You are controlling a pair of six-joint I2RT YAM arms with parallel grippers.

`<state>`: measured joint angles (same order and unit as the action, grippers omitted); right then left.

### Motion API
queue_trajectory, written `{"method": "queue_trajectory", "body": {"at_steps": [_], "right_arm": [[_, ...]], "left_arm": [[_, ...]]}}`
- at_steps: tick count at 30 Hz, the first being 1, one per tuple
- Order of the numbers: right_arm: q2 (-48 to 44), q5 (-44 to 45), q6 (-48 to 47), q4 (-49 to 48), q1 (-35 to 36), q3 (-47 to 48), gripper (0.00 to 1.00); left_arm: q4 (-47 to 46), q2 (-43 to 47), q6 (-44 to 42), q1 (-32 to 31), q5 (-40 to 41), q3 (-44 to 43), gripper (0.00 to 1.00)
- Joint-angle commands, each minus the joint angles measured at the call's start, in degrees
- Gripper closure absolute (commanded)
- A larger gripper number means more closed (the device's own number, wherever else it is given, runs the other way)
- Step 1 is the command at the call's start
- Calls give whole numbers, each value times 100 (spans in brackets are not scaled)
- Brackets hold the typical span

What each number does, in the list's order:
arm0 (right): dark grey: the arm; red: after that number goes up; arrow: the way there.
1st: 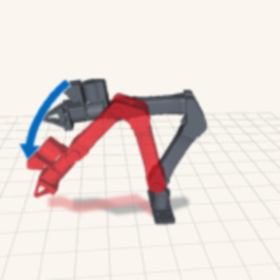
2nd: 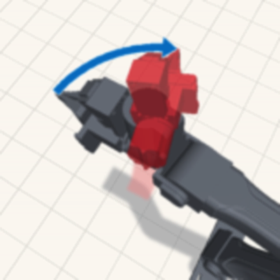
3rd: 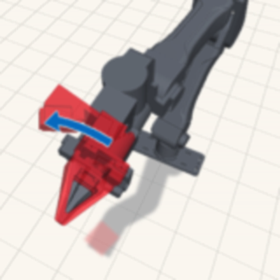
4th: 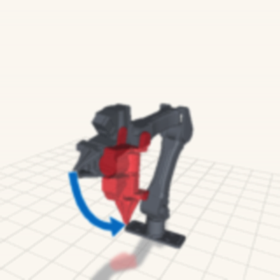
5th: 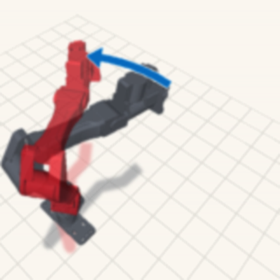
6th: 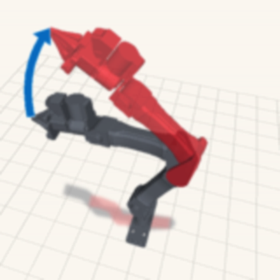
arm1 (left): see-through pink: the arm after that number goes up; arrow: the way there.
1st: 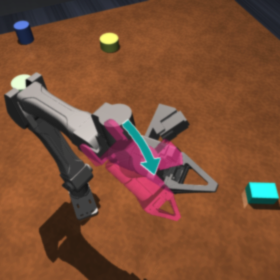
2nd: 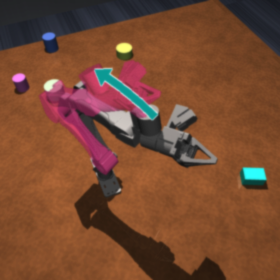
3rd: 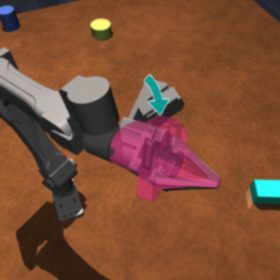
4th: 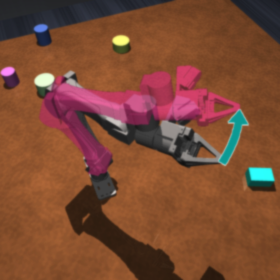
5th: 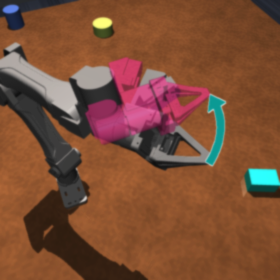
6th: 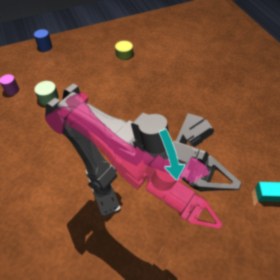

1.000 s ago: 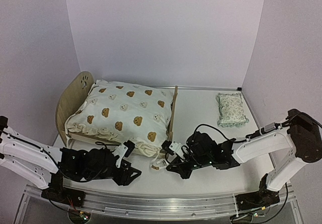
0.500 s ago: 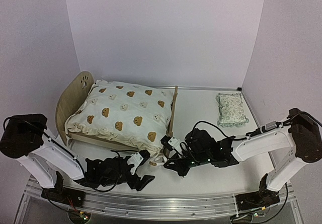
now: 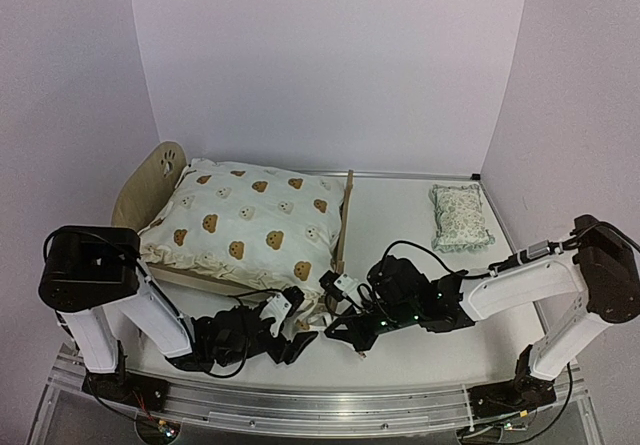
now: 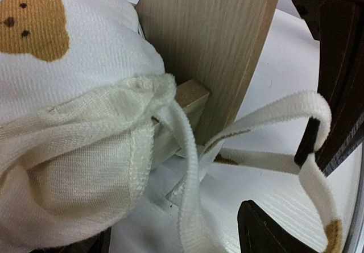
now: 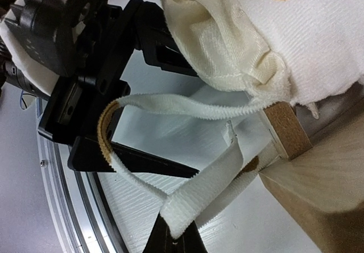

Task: Set up the pet bed

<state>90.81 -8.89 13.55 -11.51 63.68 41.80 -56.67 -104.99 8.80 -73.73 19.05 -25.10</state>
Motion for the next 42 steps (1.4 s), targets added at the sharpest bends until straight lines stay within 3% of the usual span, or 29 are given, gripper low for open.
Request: {"method": "queue_trajectory", "body": {"at_steps": [1,9,14,23,27,29,32,33,36,37,42], "right_arm": [[60,-370,160,8,34,192,100],[109,-393,215,8,34,201,100],[148,-396,251,5,34,240,100],[177,-462,333,3,36,308,100],[159,-467,356,6,32,292,100],[144,-447,377,8,34,275,100],[139,-353,450,16,32,230,100],[138,-316,477,36,35,209,97],[66,-166,477,156,34,97,62],[39,-140,464,199,37,47,56],[-54,-51,424,237,35,-237,49]], "left_arm": [[-964,-304,-125,145,110,-127,26],[-1595,-667,-124,171,59,-177,41],[-1716,-917,-84,176,-176,-348,41],[-2083,-1162,-19,178,-261,-384,54],[-2240,-1219,7,180,-240,-365,78],[-2243,-1180,52,180,-219,-315,98],[-2171,-1067,120,182,-193,-212,100],[-2125,-1027,155,181,-186,-187,100],[-2008,-925,234,181,-212,-119,100],[-1999,-909,250,179,-235,-103,100],[-1888,-882,312,180,-258,-128,100]]}}
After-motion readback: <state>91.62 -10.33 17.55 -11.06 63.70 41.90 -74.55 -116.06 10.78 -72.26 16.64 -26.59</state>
